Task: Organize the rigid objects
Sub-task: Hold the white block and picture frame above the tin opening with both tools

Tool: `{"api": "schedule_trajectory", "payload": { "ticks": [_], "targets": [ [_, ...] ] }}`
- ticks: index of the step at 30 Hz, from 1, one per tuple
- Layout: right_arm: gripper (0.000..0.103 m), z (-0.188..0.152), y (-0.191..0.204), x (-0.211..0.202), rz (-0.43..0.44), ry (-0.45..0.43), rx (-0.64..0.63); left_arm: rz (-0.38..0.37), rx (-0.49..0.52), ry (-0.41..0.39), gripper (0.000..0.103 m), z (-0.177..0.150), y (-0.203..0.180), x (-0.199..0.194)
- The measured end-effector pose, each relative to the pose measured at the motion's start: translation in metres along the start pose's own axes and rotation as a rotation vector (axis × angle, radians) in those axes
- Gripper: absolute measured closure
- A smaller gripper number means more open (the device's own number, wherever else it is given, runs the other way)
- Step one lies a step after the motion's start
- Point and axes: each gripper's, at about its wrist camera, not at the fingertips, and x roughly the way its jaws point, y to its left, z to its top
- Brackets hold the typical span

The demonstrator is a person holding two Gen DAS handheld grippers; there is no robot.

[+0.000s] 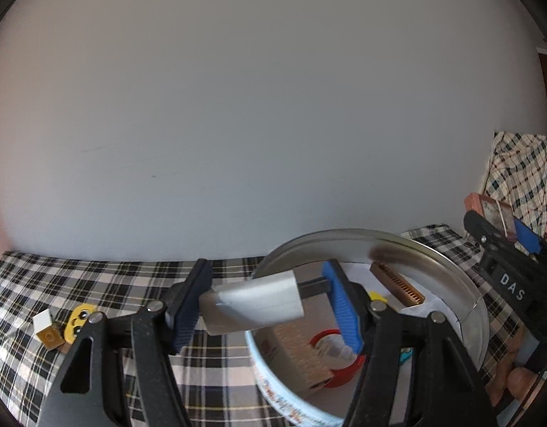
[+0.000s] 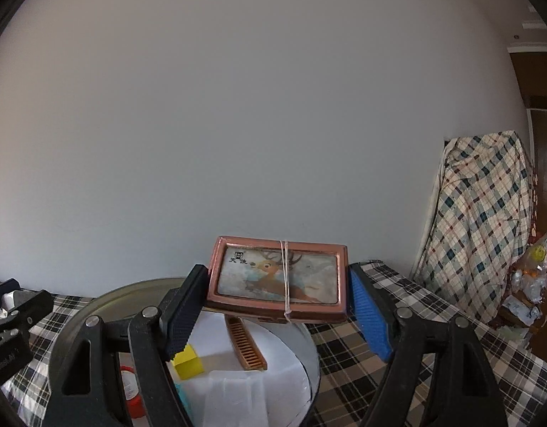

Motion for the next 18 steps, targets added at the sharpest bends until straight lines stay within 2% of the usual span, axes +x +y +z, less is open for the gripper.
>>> {"api": "schedule_trajectory", "payload": {
  "ticks": [7, 18],
  "targets": [
    [0.024, -0.002, -0.008, 0.018, -0.026, 0.036, -0.012, -0.01, 0.027, 0.043, 0.038, 0.001, -0.019, 0.021],
    [0.023, -0.008, -0.009, 0.04, 0.017, 0.128, -0.009, 0.016, 0.054, 0.105, 0.038, 0.013, -0.032, 0.041]
  ]
}}
